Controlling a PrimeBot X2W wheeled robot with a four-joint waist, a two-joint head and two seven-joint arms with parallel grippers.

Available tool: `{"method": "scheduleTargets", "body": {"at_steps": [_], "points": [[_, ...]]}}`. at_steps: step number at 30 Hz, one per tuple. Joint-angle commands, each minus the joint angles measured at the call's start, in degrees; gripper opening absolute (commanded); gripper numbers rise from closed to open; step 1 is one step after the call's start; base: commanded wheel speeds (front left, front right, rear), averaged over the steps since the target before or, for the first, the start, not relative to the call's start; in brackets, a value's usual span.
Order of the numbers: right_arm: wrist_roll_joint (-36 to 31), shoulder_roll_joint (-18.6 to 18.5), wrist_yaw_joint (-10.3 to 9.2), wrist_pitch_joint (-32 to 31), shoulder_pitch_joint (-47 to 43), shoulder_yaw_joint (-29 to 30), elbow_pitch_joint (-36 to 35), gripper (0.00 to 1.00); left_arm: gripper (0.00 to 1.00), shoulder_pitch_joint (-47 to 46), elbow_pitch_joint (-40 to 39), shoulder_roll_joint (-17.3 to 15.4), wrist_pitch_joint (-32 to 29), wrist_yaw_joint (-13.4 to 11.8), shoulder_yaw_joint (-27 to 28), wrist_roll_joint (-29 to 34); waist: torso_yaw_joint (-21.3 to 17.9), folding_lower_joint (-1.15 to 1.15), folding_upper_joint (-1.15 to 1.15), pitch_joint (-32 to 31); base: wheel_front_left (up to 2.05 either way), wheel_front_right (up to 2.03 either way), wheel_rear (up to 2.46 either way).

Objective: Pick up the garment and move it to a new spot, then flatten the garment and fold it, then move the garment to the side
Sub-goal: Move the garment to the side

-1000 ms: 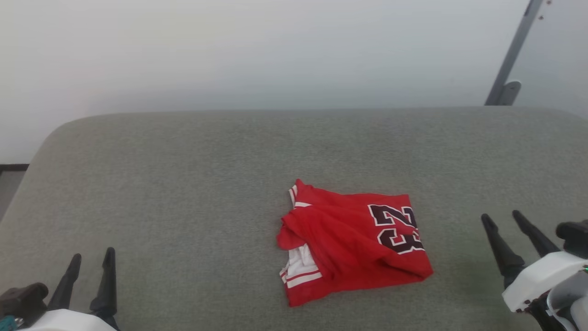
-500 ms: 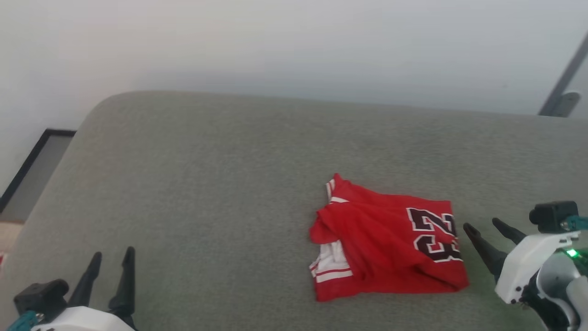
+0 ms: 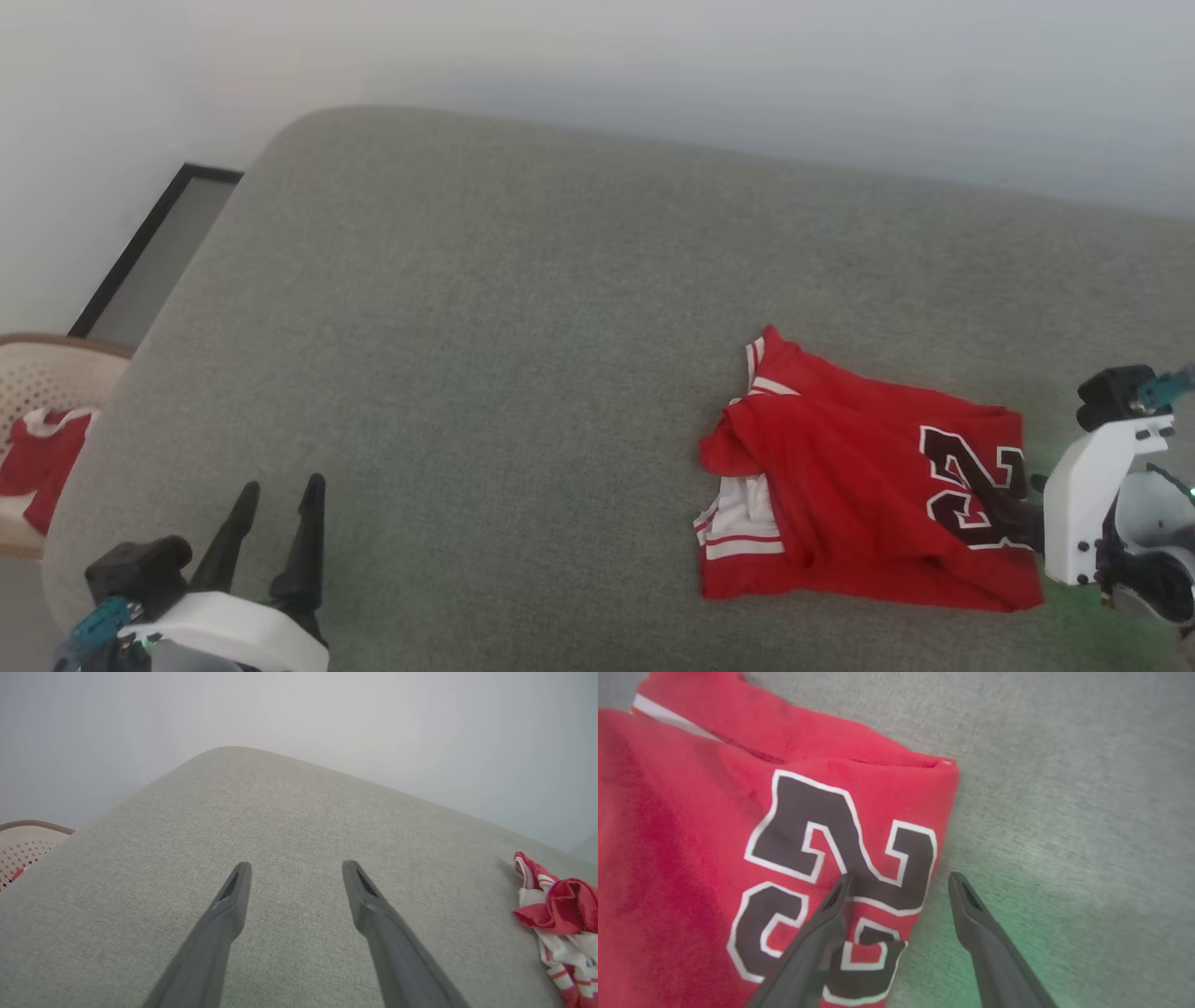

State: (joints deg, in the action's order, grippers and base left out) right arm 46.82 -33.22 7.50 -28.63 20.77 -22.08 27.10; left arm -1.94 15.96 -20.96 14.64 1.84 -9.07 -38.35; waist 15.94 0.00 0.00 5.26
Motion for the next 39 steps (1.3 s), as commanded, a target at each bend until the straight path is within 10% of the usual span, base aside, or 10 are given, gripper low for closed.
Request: {"method": "scheduleTargets", "body": {"at_steps": [1, 10, 11, 12, 39], "points": [[0.22, -0.06, -0.03, -1.3, 0.74, -0.11, 0.15, 1.0, 1.0, -1.02, 0.2, 0.31, 0.26, 0.35, -0.03, 0.4, 0.95, 0.0, 0.0, 1.16, 0.0, 0.0, 0.0], [1.57, 2.31, -0.02, -15.25, 1.55, -0.31, 2.3, 0.95, 1.0, -3.81, 2.3, 3.0, 0.56, 1.27, -0.78, 1.85, 2.33, 0.0, 0.0, 4.06, 0.0, 0.0, 0.0], [1.57, 2.51, -0.02, -15.91, 1.56, -0.49, 1.74, 0.19, 1.0, -4.11, 2.57, 3.17, 0.59, 1.43, -0.77, 2.08, 2.36, 0.0, 0.0, 4.19, 0.0, 0.0, 0.0], [1.98, 2.77, -0.01, -16.38, 1.49, 0.02, 1.62, 0.0, 1.0, -4.43, 2.83, 3.38, 0.61, 1.55, -0.73, 2.12, 2.35, 0.0, 0.0, 4.3, 0.0, 0.0, 0.0], [-4.63, -3.68, -0.06, -18.49, 10.17, 14.46, -4.24, 0.0, 1.0, -11.61, 2.18, 6.32, 0.57, 3.94, 0.73, 7.43, -7.22, 0.0, 0.0, 8.42, 0.0, 0.0, 0.0]]}}
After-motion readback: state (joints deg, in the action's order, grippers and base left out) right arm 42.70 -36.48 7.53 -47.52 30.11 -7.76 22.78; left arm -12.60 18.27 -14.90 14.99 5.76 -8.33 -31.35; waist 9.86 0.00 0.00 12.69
